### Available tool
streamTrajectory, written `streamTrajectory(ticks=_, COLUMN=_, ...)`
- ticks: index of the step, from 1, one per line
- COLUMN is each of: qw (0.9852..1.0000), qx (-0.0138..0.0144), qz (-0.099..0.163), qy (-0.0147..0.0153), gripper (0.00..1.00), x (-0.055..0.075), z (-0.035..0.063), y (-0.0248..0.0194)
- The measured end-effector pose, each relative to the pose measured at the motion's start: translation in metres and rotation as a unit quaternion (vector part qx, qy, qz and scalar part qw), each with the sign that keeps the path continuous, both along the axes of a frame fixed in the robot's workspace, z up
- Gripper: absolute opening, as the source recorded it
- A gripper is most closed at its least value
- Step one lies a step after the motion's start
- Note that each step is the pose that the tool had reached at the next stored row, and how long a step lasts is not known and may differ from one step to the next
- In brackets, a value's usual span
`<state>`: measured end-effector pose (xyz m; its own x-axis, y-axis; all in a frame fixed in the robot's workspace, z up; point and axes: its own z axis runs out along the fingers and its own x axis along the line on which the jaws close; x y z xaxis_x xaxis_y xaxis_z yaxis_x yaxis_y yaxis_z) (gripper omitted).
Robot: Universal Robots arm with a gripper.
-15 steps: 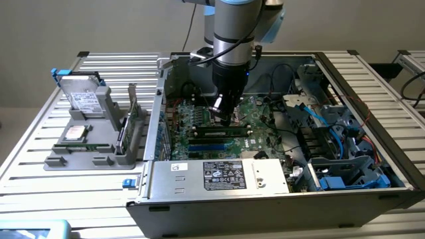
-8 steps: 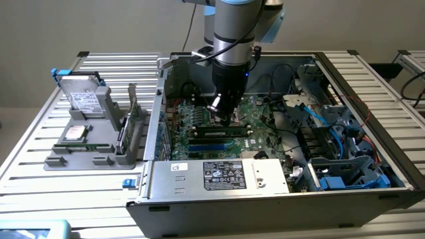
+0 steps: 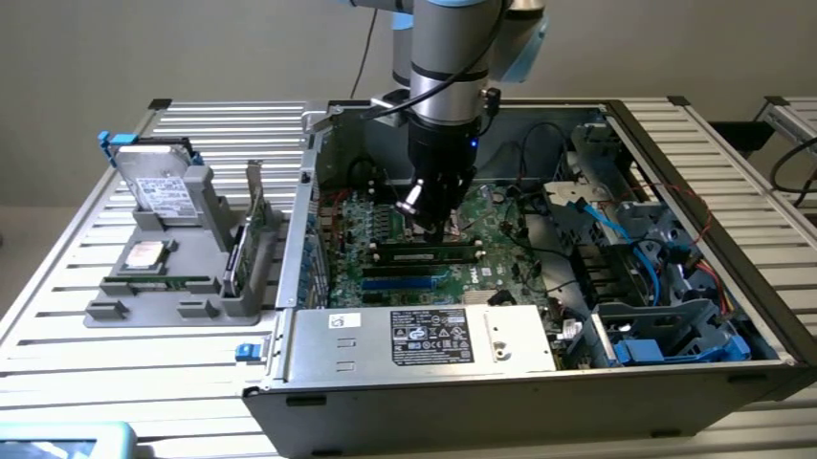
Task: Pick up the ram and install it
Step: 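Press down the ram until it locks into place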
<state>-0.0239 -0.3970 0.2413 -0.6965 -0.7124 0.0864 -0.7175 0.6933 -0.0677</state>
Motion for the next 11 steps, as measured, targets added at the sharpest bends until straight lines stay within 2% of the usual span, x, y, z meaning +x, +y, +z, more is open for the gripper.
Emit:
streamTrajectory(ticks=6, qw=0.9994, qx=0.0001, qz=-0.035, qy=-0.004, gripper=0.11, x=0.0, z=0.0, y=0.0001)
streamTrajectory(ticks=11, qw=0.9979, qx=0.0, qz=-0.064, qy=-0.0066, gripper=0.11, x=0.0, z=0.0, y=0.0001)
